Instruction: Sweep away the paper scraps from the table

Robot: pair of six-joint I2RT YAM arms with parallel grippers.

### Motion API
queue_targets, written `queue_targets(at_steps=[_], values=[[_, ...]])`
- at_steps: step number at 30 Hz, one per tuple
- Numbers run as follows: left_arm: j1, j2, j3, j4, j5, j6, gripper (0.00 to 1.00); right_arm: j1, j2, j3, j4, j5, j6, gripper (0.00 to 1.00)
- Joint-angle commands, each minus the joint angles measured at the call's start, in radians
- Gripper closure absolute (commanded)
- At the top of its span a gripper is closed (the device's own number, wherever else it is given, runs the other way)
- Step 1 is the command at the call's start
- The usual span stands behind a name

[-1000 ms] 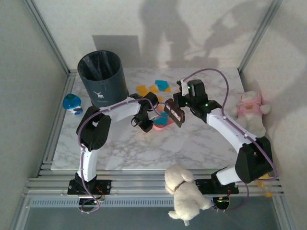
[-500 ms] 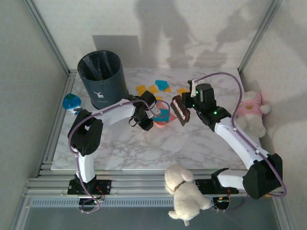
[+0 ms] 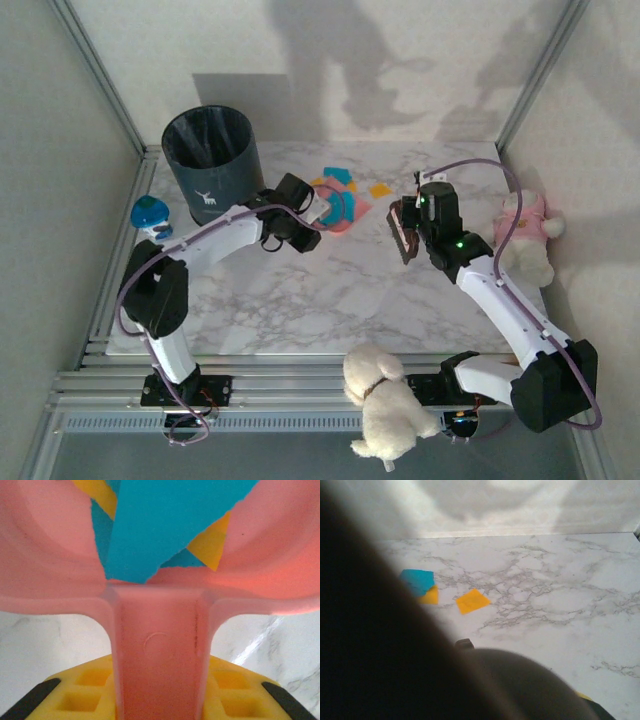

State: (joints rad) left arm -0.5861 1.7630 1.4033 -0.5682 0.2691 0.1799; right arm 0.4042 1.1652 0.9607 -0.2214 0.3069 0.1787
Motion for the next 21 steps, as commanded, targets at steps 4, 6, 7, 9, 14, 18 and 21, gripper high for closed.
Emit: queue_targets(at_steps=[4, 6, 7, 9, 14, 18, 21], values=[[0.03, -0.129, -0.007, 0.161, 0.099, -0.1, 1.0, -0.007, -0.015, -0.008, 0.011, 0.01, -0.009, 1.0], [0.041, -0.162, -0.007, 0.185, 0.103, -0.118, 1.0, -0.01, -0.011, -0.007, 0.006, 0.008, -0.01, 1.0], [0.048, -0.176, -0.002, 0.19, 0.102, -0.127, 1.0, -0.009, -0.008, -0.007, 0.005, 0.004, -0.009, 1.0], [0.067, -0.194, 0.01, 0.192, 0.091, -0.156, 1.0, -0.009, -0.008, -0.007, 0.005, -0.003, -0.007, 1.0], [0.137, -0.23, 0.023, 0.21, 0.129, -0.209, 1.0, -0.01, -0.003, -0.006, 0.004, -0.008, -0.008, 1.0], [0.191, -0.251, 0.026, 0.24, 0.173, -0.249, 1.0, -0.011, 0.0, -0.005, 0.002, -0.011, -0.007, 1.0], [0.236, -0.256, 0.028, 0.271, 0.204, -0.303, 1.0, -0.011, 0.003, -0.005, 0.001, -0.012, -0.005, 1.0]])
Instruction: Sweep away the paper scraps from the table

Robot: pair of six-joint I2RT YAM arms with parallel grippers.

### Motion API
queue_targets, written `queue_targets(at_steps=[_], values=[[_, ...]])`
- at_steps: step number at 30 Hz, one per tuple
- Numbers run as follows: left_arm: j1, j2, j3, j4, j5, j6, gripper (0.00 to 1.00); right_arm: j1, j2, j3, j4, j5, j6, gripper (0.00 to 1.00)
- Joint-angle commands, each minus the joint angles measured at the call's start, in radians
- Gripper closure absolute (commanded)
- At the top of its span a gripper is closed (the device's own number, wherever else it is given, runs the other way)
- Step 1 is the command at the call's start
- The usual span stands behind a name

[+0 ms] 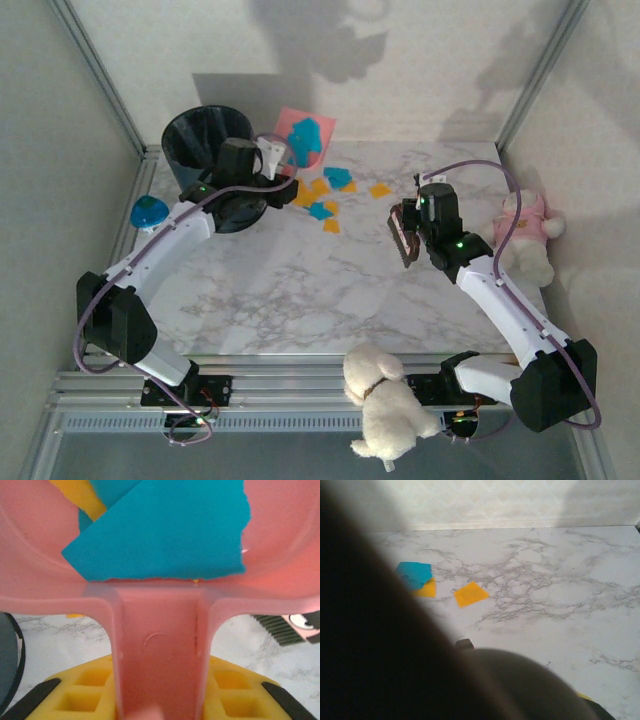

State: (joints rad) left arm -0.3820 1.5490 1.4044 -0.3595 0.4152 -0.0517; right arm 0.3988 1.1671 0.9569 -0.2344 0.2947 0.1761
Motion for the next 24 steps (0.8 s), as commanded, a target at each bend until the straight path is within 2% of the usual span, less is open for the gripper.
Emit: queue_targets(at_steps=[1, 8, 16, 24], values=[[0.052, -0.041, 0.03, 0.073, 0.083, -0.089, 1.0, -0.005, 0.0, 0.0, 0.013, 0.0, -0.003, 1.0], [0.129, -0.037, 0.052, 0.118, 0.199, -0.171, 1.0, -0.006, 0.013, 0.005, 0.008, -0.002, -0.003, 1.0], [0.228, -0.024, 0.058, 0.199, 0.316, -0.33, 1.0, -0.006, 0.029, 0.019, -0.001, -0.014, 0.003, 1.0], [0.287, 0.005, 0.045, 0.327, 0.416, -0.51, 1.0, -0.006, 0.032, 0.016, -0.005, -0.014, 0.01, 1.0]])
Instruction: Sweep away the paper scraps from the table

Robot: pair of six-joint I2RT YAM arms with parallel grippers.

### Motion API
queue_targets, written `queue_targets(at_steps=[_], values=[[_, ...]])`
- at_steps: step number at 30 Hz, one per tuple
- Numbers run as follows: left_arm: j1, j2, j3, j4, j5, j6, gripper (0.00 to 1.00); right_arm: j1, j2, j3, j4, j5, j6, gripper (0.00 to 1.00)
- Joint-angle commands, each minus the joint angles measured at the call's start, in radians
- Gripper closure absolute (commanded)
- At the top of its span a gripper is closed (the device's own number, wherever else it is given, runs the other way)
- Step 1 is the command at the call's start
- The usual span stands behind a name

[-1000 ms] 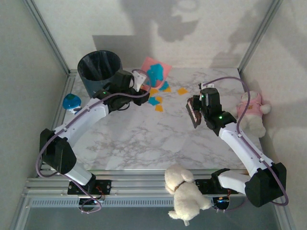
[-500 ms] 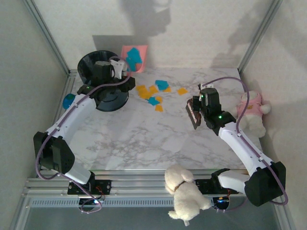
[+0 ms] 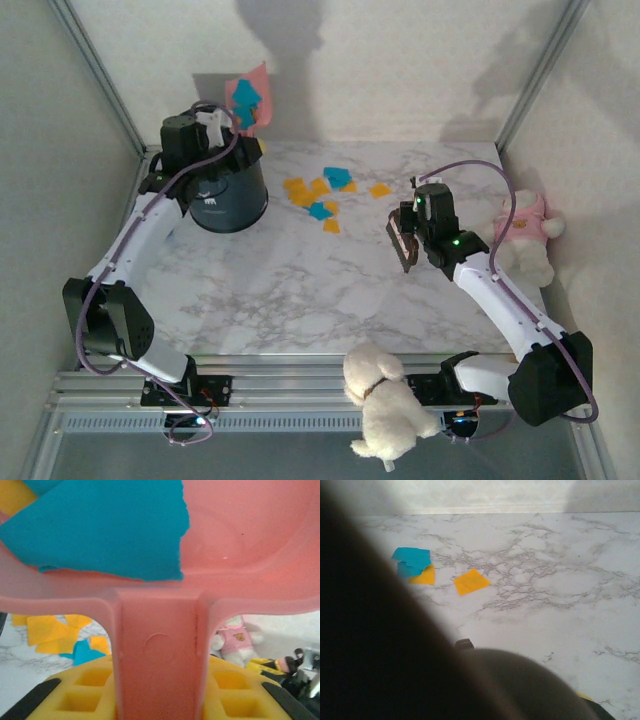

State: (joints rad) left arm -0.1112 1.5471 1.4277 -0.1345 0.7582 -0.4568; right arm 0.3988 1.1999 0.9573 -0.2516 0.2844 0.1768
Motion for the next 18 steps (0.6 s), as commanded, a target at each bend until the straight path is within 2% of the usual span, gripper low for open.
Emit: queue_targets(at_steps=[1, 8, 18], values=[[0.025, 0.014, 0.021, 0.121, 0.086, -0.135, 1.0, -0.005, -0.001, 0.015, 0.012, -0.005, 0.01, 1.0], [0.053, 0.046, 0.024, 0.159, 0.094, -0.228, 1.0, -0.005, -0.006, 0.014, 0.007, 0.001, 0.005, 1.0], [0.08, 0.046, -0.027, 0.308, 0.125, -0.376, 1.0, -0.006, -0.002, 0.011, 0.006, 0.001, 0.004, 1.0]])
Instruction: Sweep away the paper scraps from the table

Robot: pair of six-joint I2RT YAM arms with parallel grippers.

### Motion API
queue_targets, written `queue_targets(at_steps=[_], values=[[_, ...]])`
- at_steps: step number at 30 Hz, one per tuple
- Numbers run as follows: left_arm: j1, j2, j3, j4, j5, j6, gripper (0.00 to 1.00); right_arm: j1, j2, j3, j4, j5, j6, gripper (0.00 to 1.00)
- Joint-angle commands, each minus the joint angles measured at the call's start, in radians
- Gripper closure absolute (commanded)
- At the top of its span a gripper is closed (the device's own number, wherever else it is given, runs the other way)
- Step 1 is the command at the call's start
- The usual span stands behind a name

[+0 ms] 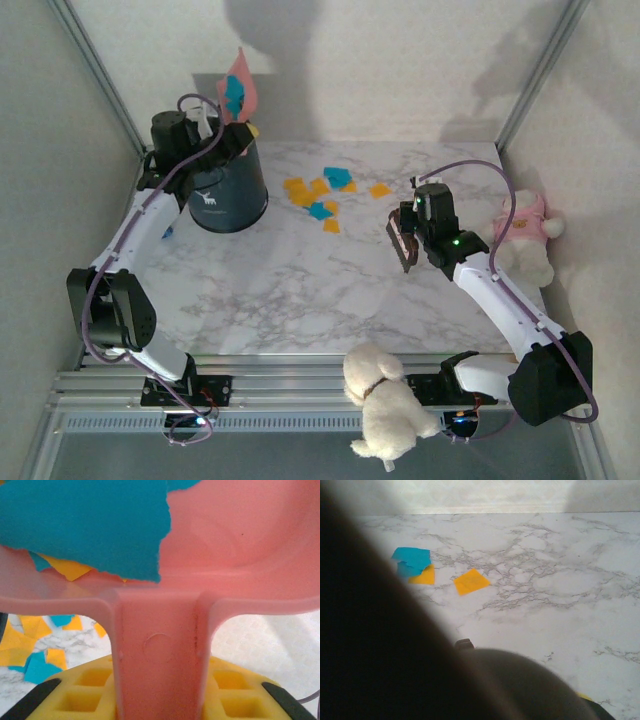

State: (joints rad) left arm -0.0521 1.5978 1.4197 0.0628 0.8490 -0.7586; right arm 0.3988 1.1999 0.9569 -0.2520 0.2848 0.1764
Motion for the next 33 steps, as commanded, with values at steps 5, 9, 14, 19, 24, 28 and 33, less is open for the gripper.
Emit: queue_targets(at_steps=[5, 9, 14, 19, 24, 28, 33], values=[[0.042, 0.001, -0.042, 0.193, 0.049, -0.166, 1.0, -0.006, 0.0, 0.013, 0.006, -0.002, 0.004, 1.0], [0.056, 0.014, -0.059, 0.266, 0.067, -0.247, 1.0, -0.005, 0.0, 0.013, 0.005, 0.0, 0.004, 1.0], [0.076, 0.03, -0.097, 0.376, 0.073, -0.361, 1.0, -0.007, -0.002, 0.011, 0.003, -0.001, 0.005, 1.0], [0.084, 0.048, -0.129, 0.464, 0.073, -0.46, 1.0, -0.006, -0.006, 0.011, 0.002, 0.003, 0.001, 1.0], [0.088, 0.074, -0.154, 0.557, 0.078, -0.556, 1.0, -0.007, -0.007, 0.011, -0.001, 0.005, 0.0, 1.0], [0.089, 0.086, -0.172, 0.627, 0.084, -0.618, 1.0, -0.007, -0.009, 0.01, -0.002, 0.006, 0.0, 1.0], [0.087, 0.102, -0.203, 0.739, 0.079, -0.717, 1.0, -0.007, -0.009, 0.011, -0.003, 0.006, -0.001, 1.0]])
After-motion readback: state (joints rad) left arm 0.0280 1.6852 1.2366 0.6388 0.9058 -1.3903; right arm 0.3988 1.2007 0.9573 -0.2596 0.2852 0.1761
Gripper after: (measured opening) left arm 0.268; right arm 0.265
